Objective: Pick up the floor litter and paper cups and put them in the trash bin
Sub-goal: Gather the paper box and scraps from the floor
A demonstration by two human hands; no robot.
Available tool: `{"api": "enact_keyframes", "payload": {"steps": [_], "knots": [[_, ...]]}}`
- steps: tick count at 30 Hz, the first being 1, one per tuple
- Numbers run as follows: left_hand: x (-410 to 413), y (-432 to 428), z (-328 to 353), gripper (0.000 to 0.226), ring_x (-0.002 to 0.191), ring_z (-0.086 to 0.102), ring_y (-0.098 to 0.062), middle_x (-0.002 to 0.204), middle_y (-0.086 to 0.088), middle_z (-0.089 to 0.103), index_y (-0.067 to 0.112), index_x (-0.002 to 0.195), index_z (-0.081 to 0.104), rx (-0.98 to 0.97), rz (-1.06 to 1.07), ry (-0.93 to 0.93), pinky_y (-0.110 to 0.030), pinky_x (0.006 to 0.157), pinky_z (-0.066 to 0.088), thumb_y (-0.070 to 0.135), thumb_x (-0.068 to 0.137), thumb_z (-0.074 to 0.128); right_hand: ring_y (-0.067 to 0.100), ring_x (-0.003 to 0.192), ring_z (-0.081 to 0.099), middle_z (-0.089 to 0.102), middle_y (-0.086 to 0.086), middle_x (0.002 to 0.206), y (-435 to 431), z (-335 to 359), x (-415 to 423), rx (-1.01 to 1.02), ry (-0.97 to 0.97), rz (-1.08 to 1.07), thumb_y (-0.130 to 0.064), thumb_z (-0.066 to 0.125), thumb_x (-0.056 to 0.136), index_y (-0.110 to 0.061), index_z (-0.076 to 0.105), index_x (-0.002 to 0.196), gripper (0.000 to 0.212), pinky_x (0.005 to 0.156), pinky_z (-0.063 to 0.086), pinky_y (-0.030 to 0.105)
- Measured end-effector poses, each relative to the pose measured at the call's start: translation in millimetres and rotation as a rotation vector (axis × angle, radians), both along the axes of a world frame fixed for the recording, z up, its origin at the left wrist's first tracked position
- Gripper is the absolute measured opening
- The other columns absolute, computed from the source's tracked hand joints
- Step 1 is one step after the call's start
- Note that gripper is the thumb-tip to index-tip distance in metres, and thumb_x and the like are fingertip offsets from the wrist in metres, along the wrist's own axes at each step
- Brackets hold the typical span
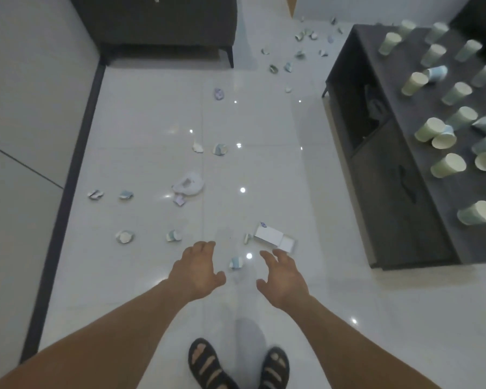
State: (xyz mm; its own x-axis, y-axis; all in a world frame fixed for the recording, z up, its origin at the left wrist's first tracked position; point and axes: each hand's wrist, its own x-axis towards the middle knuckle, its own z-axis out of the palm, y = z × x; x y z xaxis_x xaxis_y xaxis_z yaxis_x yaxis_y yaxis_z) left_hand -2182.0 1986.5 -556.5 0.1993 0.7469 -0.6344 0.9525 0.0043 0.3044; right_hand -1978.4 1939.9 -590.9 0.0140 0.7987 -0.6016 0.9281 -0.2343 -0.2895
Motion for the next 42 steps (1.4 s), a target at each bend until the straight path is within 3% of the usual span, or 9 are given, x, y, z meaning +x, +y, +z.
{"api": "enact_keyframes", "payload": {"steps": [7,15,26,29,32,35,39,42], "knots": [[32.8,59.5,-71.3,0.079,0.139,0.025,-0.025,0.154,-0.003,0.020,0.019,0.151,0.015,-0.105,0.057,-0.031,-0.039,0.110,0.031,0.045,0.087,0.056,0.021,0.143,0.022,0.013,-0.003,0.160,70.3,-80.2,26.5,-0.053,0.028,0.035,-0.038,0.054,0.092,-0.033,0.021,0.151,0.068,0.109,0.037,0.037],[74.2,137.0,-184.0,0.080,0.138,0.028,-0.025,0.153,-0.007,0.024,0.019,0.151,0.018,-0.160,0.209,-0.020,-0.037,0.108,0.031,0.046,0.087,0.058,0.022,0.138,0.027,0.021,0.002,0.156,159.0,-203.1,63.9,-0.110,0.038,0.261,-0.028,0.055,0.092,-0.028,0.021,0.152,0.069,0.104,0.037,0.033],[62.1,149.2,-378.6,0.077,0.131,0.036,-0.023,0.148,-0.003,0.032,0.021,0.149,0.021,-0.242,0.317,-0.013,-0.037,0.103,0.036,0.044,0.087,0.060,0.027,0.137,0.028,0.019,0.007,0.156,224.0,-404.5,49.3,-0.145,-0.043,0.527,-0.012,0.053,0.090,-0.024,0.025,0.151,0.068,0.099,0.045,0.039],[56.5,144.4,-428.5,0.075,0.128,0.039,-0.023,0.144,-0.004,0.036,0.020,0.148,0.024,-0.248,0.332,-0.022,-0.037,0.101,0.037,0.043,0.087,0.061,0.029,0.134,0.031,0.023,0.011,0.152,230.5,-457.4,40.9,-0.133,-0.119,0.690,-0.006,0.053,0.087,-0.019,0.033,0.145,0.063,0.092,0.048,0.039],[52.2,134.9,-467.4,0.074,0.125,0.040,-0.022,0.142,-0.003,0.037,0.022,0.147,0.025,-0.263,0.349,-0.040,-0.035,0.097,0.038,0.042,0.086,0.061,0.028,0.117,0.044,0.041,0.011,0.132,231.0,-495.6,41.3,-0.118,-0.150,0.785,0.000,0.053,0.085,-0.012,0.050,0.128,0.044,0.081,0.051,0.036],[49.6,130.3,-488.8,0.072,0.124,0.040,-0.020,0.141,-0.001,0.038,0.023,0.146,0.026,-0.270,0.357,-0.055,-0.032,0.094,0.036,0.040,0.086,0.061,0.026,0.105,0.049,0.049,0.010,0.117,226.8,-517.5,49.8,-0.113,-0.104,0.724,0.001,0.050,0.086,-0.009,0.057,0.118,0.034,0.072,0.047,0.034],[49.6,128.4,-485.5,0.071,0.125,0.040,-0.020,0.143,-0.001,0.037,0.022,0.148,0.024,-0.259,0.336,-0.086,-0.031,0.096,0.035,0.038,0.088,0.060,0.028,0.110,0.054,0.057,0.011,0.122,219.7,-508.7,43.4,-0.086,0.162,0.329,-0.005,0.055,0.089,-0.011,0.059,0.128,0.040,0.086,0.043,0.034],[51.2,136.2,-459.3,0.067,0.127,0.041,-0.019,0.146,-0.001,0.037,0.022,0.148,0.025,-0.236,0.348,-0.145,-0.030,0.098,0.035,0.039,0.091,0.056,0.027,0.108,0.059,0.062,0.011,0.122,218.3,-472.5,23.7,-0.048,0.399,0.222,-0.008,0.062,0.088,-0.009,0.058,0.130,0.042,0.092,0.045,0.033]]}}
